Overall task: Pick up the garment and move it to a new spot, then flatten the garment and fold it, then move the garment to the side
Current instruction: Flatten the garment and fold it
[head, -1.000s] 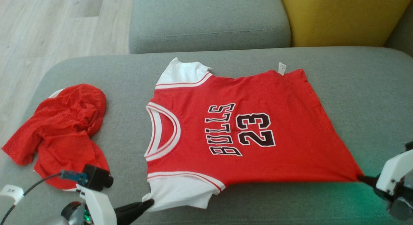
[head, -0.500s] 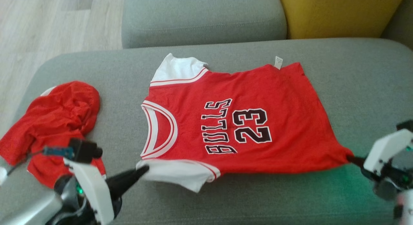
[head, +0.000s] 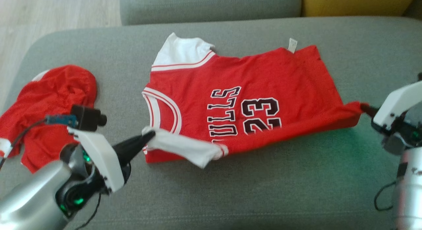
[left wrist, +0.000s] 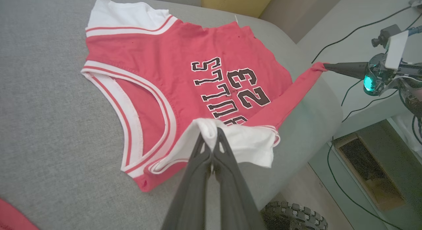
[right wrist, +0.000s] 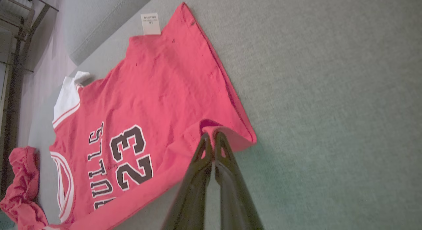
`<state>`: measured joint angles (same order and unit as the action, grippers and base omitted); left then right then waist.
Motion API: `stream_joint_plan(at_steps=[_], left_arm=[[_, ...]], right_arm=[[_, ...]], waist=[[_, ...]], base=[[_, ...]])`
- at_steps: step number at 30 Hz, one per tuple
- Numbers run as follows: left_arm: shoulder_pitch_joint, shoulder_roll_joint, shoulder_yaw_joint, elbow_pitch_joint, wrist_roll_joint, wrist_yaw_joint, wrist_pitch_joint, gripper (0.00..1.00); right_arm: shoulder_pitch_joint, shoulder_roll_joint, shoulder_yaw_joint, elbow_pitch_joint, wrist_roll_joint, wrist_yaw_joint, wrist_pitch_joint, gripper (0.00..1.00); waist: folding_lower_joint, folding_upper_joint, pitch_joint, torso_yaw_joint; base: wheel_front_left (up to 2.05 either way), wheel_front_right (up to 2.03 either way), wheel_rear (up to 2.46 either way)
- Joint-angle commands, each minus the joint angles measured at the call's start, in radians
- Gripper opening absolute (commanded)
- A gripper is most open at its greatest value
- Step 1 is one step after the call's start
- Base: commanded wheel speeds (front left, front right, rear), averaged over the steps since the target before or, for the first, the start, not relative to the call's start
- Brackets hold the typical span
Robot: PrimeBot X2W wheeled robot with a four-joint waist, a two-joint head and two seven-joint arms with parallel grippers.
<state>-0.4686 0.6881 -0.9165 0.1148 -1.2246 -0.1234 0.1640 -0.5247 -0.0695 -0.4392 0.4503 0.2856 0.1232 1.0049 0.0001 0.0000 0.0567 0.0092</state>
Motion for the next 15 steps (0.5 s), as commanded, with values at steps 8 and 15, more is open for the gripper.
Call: stream_joint_plan(at_steps=[8,15], left_arm=[[-0.15,-0.023,0.067,0.107,0.011,-0.006,-0.047,0.0],[-0.206,-0.07,0.06,0.189,0.014,-0.007,-0.072,0.0]], right_arm=[[-0.138,0.014,-0.006,0.033,-0.062,0.008,-0.078,0.0],[-0.181,0.017,-0.017,0.095,-0.102,0.008,-0.131,0.18]], waist=[[-0.0001,0.0,0.074,0.009],[-0.0001,0.0,0.106,0.011]], base=[[0.0,0.0,0.0],[0.0,0.0,0.0]])
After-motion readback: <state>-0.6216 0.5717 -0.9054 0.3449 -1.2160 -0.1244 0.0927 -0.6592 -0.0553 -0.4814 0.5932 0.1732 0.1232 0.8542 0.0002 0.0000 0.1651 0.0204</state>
